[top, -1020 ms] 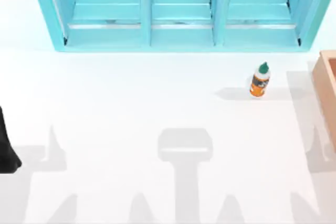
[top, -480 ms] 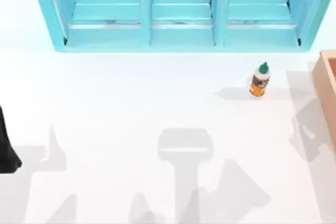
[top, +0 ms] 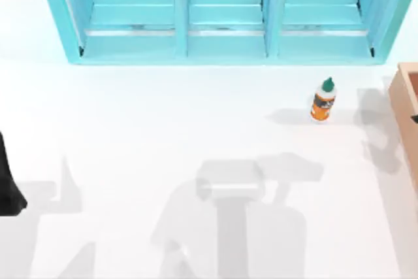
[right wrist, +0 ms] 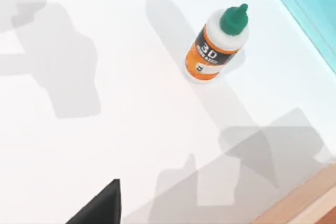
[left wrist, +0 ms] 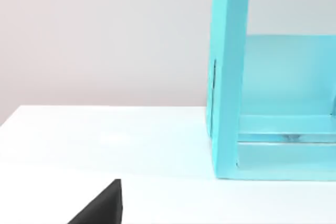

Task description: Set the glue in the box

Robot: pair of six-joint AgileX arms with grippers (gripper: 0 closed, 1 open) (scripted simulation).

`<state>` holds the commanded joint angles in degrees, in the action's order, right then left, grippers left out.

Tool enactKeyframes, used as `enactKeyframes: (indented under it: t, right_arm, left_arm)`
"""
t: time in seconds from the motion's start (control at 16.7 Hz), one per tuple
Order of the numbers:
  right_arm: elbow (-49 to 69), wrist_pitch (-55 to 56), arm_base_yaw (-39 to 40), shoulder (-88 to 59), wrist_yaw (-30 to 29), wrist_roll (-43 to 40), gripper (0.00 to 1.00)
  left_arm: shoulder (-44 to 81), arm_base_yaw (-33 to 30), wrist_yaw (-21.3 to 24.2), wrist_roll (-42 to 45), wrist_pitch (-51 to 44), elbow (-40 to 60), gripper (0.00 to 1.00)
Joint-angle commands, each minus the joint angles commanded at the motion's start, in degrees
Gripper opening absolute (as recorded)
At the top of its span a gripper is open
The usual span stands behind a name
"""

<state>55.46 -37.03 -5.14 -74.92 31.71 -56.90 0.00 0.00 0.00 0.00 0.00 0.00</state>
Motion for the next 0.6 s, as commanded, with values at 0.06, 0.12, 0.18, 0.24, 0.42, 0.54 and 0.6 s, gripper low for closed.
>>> enactKeyframes:
  t: [0.06,0.12,0.18,0.24,0.42,0.54,0.6]
  right_arm:
    - [2.77,-2.36,-0.66,-4.15,1.57,-2.71,1.00]
    - [5.44,-4.62,-1.23,-7.98,3.18,-5.33,1.00]
    - [8.03,-6.69,-1.69,-11.62,4.83,-7.91,1.00]
    - [10.76,-8.60,-1.98,-15.60,6.55,-10.70,1.00]
    - [20.54,-14.68,-2.64,-29.63,12.29,-20.65,1.00]
    - [27.62,-19.20,-3.28,-39.70,16.50,-28.01,1.00]
    - [30.96,-21.44,-3.60,-44.34,18.57,-31.54,1.00]
  left_arm:
    - [0.00,0.00,0.00,0.00,0.00,0.00,1.00]
    - [0.00,0.00,0.00,0.00,0.00,0.00,1.00]
    - [0.00,0.00,0.00,0.00,0.00,0.00,1.00]
    - [0.00,0.00,0.00,0.00,0.00,0.00,1.00]
    - [0.00,0.00,0.00,0.00,0.00,0.00,1.00]
    - [0.00,0.00,0.00,0.00,0.00,0.00,1.00]
    - [0.00,0.00,0.00,0.00,0.00,0.00,1.00]
